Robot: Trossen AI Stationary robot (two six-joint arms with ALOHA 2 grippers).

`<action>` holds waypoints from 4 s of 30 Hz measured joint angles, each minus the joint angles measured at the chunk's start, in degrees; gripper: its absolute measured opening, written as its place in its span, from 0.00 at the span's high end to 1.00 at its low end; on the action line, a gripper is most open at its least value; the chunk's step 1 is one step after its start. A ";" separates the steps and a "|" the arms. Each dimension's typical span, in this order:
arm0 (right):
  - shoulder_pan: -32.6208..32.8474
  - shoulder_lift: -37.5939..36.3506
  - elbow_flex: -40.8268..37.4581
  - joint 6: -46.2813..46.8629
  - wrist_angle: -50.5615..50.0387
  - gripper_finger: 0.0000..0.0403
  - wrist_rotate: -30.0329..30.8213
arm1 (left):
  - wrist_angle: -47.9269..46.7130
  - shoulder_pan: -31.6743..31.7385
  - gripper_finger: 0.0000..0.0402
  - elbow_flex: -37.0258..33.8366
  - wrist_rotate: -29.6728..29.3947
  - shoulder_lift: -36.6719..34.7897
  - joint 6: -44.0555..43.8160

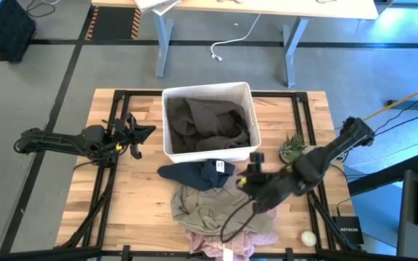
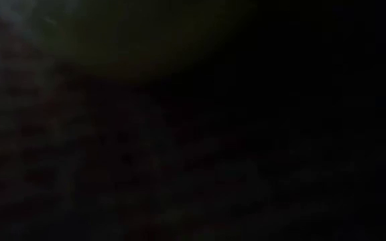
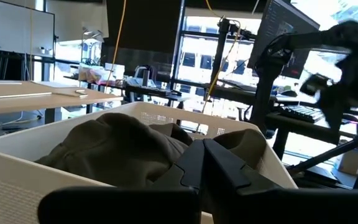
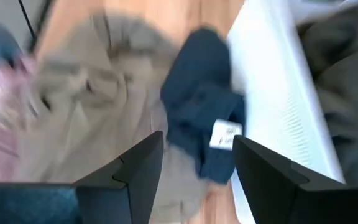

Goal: Sort clothes
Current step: Put the blue shorts into the laundry bin, then put the brown pants into the laundry bin

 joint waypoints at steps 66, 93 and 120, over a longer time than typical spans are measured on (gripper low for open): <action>-7.11 15.54 27.47 -28.34 4.59 0.98 24.21 | -0.03 0.00 0.99 0.00 -0.04 -0.02 0.04; -30.74 15.64 47.40 -43.86 11.62 0.96 25.04 | 0.00 0.00 0.99 0.00 -0.04 -0.02 2.94; -10.23 16.05 35.36 -1.83 -16.30 0.37 -9.63 | -0.57 0.00 0.99 0.00 -0.02 0.00 0.15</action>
